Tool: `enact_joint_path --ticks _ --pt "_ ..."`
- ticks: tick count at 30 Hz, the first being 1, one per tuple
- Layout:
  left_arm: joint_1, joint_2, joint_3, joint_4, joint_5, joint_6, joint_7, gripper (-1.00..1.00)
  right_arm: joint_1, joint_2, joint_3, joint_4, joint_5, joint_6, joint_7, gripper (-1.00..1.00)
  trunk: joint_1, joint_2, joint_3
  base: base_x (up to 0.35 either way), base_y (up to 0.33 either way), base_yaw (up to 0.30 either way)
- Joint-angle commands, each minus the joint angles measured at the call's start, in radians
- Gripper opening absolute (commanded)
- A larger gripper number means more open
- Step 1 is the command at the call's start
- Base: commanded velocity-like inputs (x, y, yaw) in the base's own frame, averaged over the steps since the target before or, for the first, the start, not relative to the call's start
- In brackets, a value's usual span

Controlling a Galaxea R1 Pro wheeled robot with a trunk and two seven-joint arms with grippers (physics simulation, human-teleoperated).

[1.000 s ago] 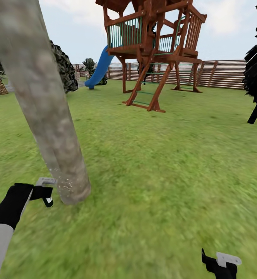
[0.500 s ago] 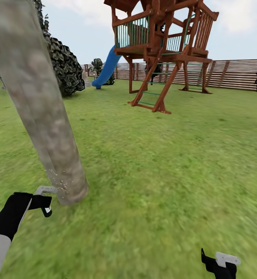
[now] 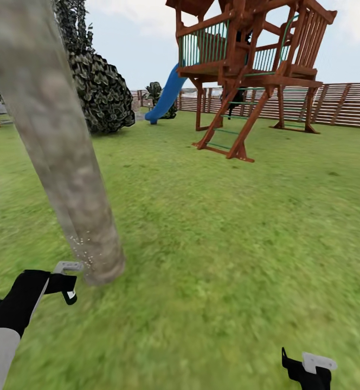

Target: In the garden, pick up the pesticide atomizer on the floor and spray pesticide onto both trees until each tree trunk is fully covered.

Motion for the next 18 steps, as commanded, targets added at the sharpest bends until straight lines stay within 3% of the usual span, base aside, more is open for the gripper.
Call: enact_joint_path --ticks 1,6,18 --pt "-0.001 0.0 0.003 -0.001 -0.01 0.003 -0.01 -1.0 -0.001 0.0 -0.008 0.001 0.009 -0.004 0.001 1.0 0.0 0.0 -0.001 0.231 -0.196 0.001" --pt "-0.001 0.0 0.003 -0.001 -0.011 0.003 -0.009 -1.0 -0.001 0.0 -0.008 0.001 0.009 -0.004 0.001 1.0 0.0 0.0 -0.001 0.157 -0.236 0.079" --pt "-0.001 0.0 0.003 0.0 -0.012 0.003 -0.008 -1.0 -0.001 0.0 -0.008 0.001 0.009 -0.004 0.001 1.0 0.0 0.0 -0.001 0.021 -0.269 0.271"
